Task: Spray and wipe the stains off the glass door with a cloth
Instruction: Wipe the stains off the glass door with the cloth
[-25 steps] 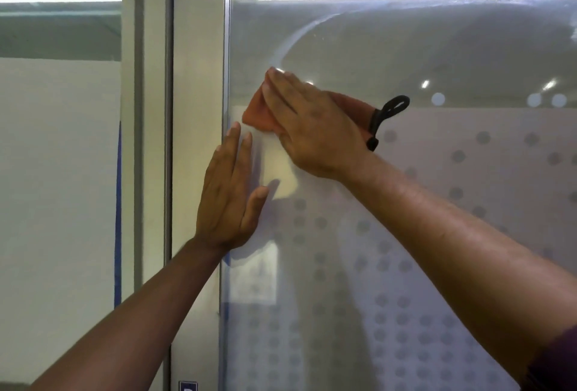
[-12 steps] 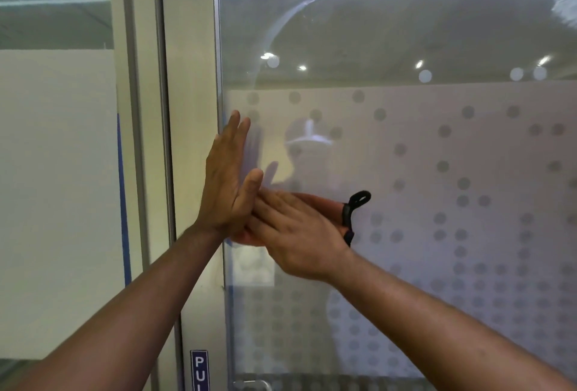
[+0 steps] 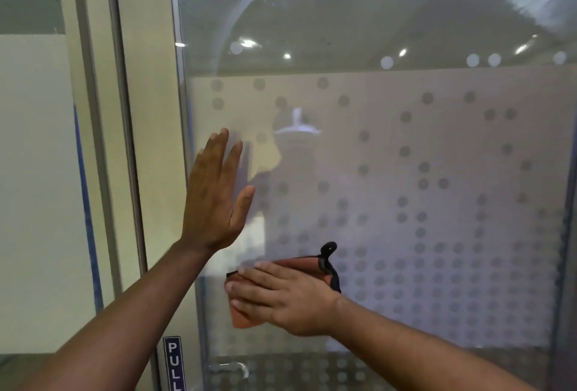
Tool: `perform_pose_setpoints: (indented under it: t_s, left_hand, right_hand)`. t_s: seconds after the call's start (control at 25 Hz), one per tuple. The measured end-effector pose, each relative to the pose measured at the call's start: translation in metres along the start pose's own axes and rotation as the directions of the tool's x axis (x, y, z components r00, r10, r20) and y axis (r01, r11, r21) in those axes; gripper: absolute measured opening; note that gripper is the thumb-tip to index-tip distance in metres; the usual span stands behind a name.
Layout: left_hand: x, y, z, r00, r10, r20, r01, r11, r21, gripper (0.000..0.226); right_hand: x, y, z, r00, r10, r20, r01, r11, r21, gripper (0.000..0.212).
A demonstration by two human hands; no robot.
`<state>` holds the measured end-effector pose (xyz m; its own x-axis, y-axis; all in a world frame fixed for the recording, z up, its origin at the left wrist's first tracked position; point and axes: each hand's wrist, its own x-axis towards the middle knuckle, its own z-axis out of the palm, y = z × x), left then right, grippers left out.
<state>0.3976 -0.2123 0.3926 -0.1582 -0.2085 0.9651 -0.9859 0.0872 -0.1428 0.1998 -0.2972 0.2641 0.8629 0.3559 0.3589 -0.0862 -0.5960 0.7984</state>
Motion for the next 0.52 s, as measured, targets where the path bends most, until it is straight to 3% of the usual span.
perform_pose_setpoints:
  t_s: [0.12,0.32,0.4,0.52]
  left_hand:
    - [-0.003,0.013,0.013,1.000,0.022,-0.004,-0.022,0.997,0.072,0.077]
    - [-0.012,0.036,0.036,1.000,-0.019,-0.008,0.020,0.996,0.084,0.079]
    - [-0.015,0.045,0.044,0.999,-0.029,-0.022,0.030,0.996,0.089,0.079]
    - [-0.020,0.052,0.054,0.998,-0.052,-0.044,0.056,0.993,0.104,0.080]
  right_hand:
    - [-0.034,0.013,-0.002,0.979,0.127,-0.161,-0.125,0.992,0.027,0.049]
    - [-0.097,0.062,-0.030,0.905,0.348,-0.245,-0.369,0.929,-0.041,0.056]
    - [-0.129,0.089,-0.045,0.827,0.466,-0.315,-0.505,0.861,-0.052,0.056]
    - [-0.182,0.127,-0.067,0.652,0.640,-0.406,-0.715,0.697,-0.051,0.061]
